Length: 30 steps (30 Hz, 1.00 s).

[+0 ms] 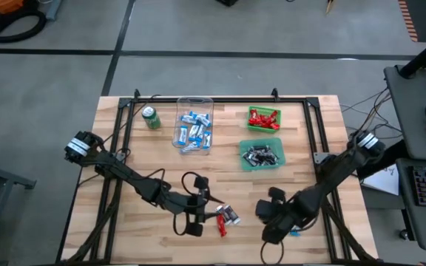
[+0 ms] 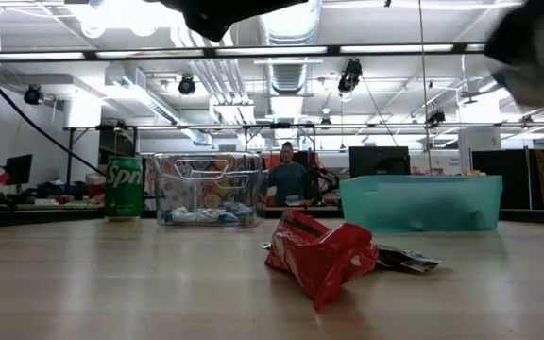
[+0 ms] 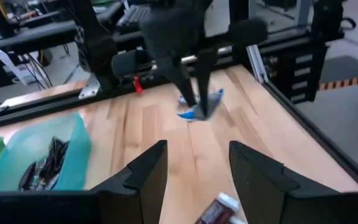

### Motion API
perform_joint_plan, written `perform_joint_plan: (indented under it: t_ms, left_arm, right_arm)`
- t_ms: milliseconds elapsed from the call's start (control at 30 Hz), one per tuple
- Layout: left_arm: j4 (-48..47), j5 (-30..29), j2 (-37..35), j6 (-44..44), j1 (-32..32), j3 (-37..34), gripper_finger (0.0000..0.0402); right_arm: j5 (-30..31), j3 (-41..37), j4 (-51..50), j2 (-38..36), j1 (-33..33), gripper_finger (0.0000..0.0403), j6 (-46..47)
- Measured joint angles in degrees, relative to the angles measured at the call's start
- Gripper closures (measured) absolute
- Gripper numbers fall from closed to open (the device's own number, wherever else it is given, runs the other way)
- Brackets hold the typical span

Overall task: Sort candy
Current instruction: Put the white candy into the transparent bin

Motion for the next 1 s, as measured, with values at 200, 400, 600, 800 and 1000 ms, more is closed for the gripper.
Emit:
perform_joint_plan:
  t_ms: [200, 400, 600, 800, 1000]
  left_arm:
    - [4.42, 2.04, 0.00, -0.65, 0.04, -0.04, 0.0246]
    - [13.62, 9.42, 2.43, 0.68, -0.01, -0.04, 0.0246]
    - [23.74, 9.42, 6.14, 2.58, 0.07, -0.04, 0.0246]
    - [27.87, 9.44, 7.48, 3.28, 0.19, -0.04, 0.0246]
    - [32.34, 9.46, 9.77, 3.17, 0.59, -0.04, 0.0246]
  right_arm:
    - [1.72, -3.40, 19.25, -5.78, -0.82, 0.0384, -23.38]
    - [1.57, -8.31, 37.79, -9.14, -3.18, 0.0385, -44.56]
    - [-6.12, -9.89, 47.87, -8.86, -6.39, 0.0385, -56.66]
    - [-7.98, -9.98, 48.72, -8.81, -8.76, 0.0385, -59.43]
    - [-10.47, -9.98, 49.10, -8.81, -10.10, 0.0385, -60.70]
